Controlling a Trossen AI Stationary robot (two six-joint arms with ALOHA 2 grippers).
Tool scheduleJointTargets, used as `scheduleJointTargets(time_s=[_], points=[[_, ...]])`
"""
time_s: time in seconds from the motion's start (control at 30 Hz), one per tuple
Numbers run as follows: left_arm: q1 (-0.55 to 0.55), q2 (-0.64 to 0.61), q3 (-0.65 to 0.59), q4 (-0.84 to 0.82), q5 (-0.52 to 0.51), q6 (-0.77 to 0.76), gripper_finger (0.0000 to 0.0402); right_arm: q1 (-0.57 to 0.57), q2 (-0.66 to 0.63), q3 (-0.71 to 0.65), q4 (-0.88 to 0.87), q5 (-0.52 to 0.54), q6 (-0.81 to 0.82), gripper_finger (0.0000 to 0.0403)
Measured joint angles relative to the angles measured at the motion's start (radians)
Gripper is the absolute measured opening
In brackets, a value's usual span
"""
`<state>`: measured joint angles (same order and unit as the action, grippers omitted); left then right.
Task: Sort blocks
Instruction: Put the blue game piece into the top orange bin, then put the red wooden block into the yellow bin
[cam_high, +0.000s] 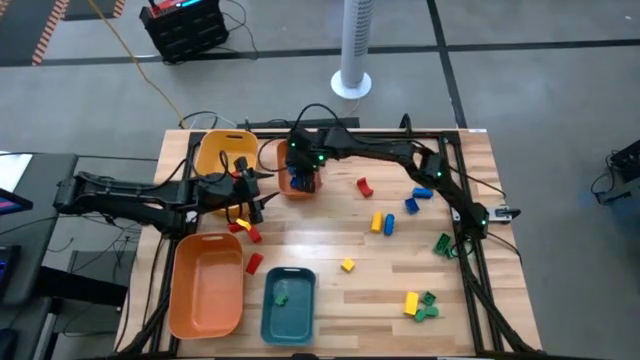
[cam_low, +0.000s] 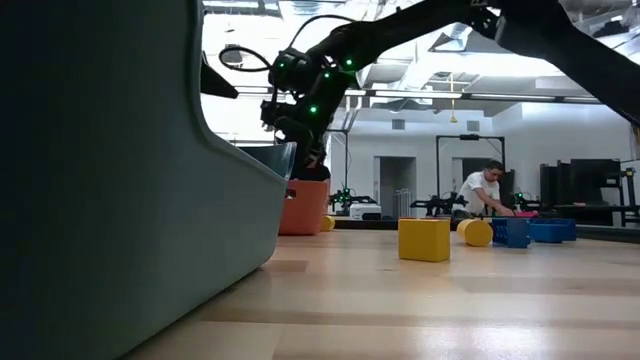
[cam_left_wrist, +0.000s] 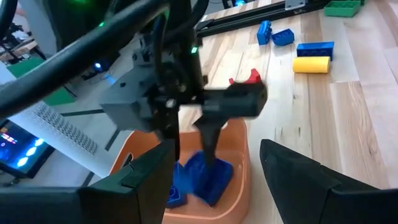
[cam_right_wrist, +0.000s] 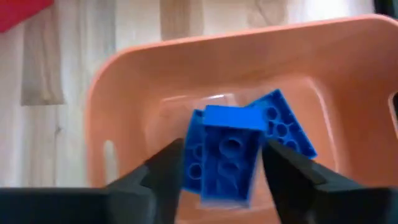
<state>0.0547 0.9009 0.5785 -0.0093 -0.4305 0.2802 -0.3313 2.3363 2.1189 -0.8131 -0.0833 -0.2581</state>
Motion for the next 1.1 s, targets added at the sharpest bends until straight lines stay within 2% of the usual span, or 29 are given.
scheduleJointTargets(time_s=[0.13,0.27,0.37,0.5,0.7,0.87,0.93,1.1], points=[[0.000,0.000,0.000,-0.001,0.006,-0.001,0.0231,-0.013,-0.044,0.010,-0.098,-0.005,-0.004,0.0262],[0.000,0.000,0.000,-0.002,0.015,-0.001,0.0231,-0.078,-0.189,-0.039,-0.120,0.062,-0.034,0.0268],[0.000,0.000,0.000,-0.002,0.034,-0.002,0.0231,-0.168,-0.235,-0.134,-0.039,0.017,-0.054,0.0269],[-0.001,0.000,0.000,-0.022,0.036,-0.008,0.0231,-0.261,-0.218,-0.266,0.030,-0.064,-0.084,0.0270],[-0.001,0.000,0.000,-0.032,0.035,-0.012,0.0231,-0.306,-0.218,-0.364,0.157,-0.078,-0.238,0.0270],[-0.001,0.000,0.000,-0.030,0.034,-0.011,0.0231,-0.333,-0.204,-0.357,0.231,-0.107,-0.311,0.0270],[0.001,0.000,0.000,-0.029,0.033,-0.011,0.0231,-0.344,-0.178,-0.361,0.234,-0.147,-0.316,0.0270],[0.021,0.000,0.000,-0.029,0.032,-0.012,0.0231,-0.339,-0.123,-0.363,0.232,-0.150,-0.311,0.0270]])
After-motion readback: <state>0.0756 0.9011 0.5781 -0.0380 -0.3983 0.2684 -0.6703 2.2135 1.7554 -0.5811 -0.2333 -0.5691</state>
